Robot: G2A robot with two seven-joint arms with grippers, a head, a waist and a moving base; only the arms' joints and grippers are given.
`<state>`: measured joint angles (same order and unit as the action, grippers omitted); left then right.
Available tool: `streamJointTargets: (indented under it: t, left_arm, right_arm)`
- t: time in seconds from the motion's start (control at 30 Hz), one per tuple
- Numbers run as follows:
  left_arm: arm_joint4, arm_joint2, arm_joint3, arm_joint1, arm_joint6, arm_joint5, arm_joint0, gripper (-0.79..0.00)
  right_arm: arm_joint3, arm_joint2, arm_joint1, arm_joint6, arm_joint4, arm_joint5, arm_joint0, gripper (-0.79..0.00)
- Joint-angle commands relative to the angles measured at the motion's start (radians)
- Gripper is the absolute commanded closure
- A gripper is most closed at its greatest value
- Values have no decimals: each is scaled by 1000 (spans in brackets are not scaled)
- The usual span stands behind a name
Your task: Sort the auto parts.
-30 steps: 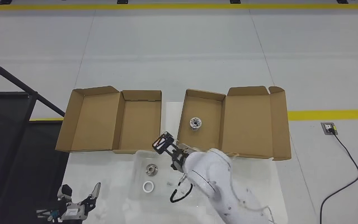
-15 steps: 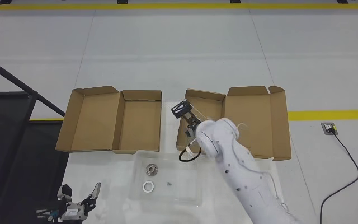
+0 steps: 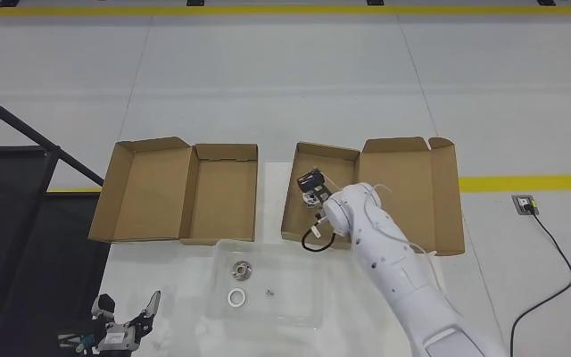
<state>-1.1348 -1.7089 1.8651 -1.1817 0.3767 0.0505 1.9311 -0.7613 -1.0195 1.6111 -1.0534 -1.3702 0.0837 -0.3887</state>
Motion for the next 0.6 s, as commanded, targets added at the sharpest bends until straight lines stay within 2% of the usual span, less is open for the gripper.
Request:
streamJointTargets:
  t: [0.0,0.17,0.23,0.3,0.5,0.57]
  left_arm:
    - [0,0,0,0,0,0,0,-785]
    - [0,0,0,0,0,0,0,-785]
    - [0,0,0,0,0,0,0,-785]
    - [0,0,0,0,0,0,0,-785]
    - [0,0,0,0,0,0,0,-785]
    - [0,0,0,0,0,0,0,-785]
  right_arm:
    - [60,12,8,18,0,-7,19,0]
    - [175,27,25,68,32,11,60,0]
    - [209,33,32,87,40,13,71,-105]
    - [239,36,38,102,51,15,83,-163]
    - [303,47,52,138,65,18,107,-191]
    - [317,50,56,145,68,13,112,-228]
